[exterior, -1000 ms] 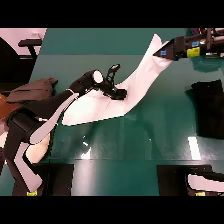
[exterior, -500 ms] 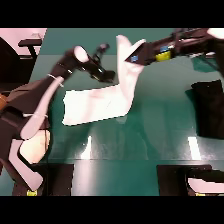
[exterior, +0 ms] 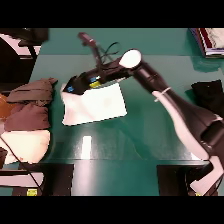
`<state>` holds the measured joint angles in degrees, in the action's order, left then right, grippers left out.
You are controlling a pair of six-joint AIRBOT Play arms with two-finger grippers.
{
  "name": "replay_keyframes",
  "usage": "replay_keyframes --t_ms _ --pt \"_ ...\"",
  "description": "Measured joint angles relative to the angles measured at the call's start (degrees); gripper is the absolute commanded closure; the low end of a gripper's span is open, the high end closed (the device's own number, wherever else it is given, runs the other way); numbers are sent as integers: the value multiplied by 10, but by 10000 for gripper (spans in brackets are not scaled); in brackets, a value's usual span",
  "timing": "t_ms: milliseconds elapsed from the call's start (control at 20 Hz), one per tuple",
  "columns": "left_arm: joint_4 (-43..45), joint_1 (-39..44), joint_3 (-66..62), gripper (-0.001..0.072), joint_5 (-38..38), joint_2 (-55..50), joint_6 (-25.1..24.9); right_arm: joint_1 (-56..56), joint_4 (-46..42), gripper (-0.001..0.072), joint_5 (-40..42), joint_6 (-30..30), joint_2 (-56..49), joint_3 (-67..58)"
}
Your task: Fold the shirts.
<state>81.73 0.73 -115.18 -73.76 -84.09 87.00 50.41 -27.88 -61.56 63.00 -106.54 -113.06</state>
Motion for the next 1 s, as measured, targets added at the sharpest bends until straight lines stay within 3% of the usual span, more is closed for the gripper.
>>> replay_keyframes --t_ms 200,400,500,750,1000 --pt "8 -29 -2 680 -9 40 0 -19 -60 307 -33 -1 -5 3" --pt "-2 -38 -2 680 -18 51 1 -118 -113 297 -60 25 62 126" --pt "-10 -40 -2 680 -20 53 1 -184 -136 87 -60 40 97 213" --pt "-42 -41 4 680 -19 53 1 -300 -120 77 -57 64 111 365" --pt "-53 -41 12 680 -18 52 1 -285 -66 77 -65 68 35 358"
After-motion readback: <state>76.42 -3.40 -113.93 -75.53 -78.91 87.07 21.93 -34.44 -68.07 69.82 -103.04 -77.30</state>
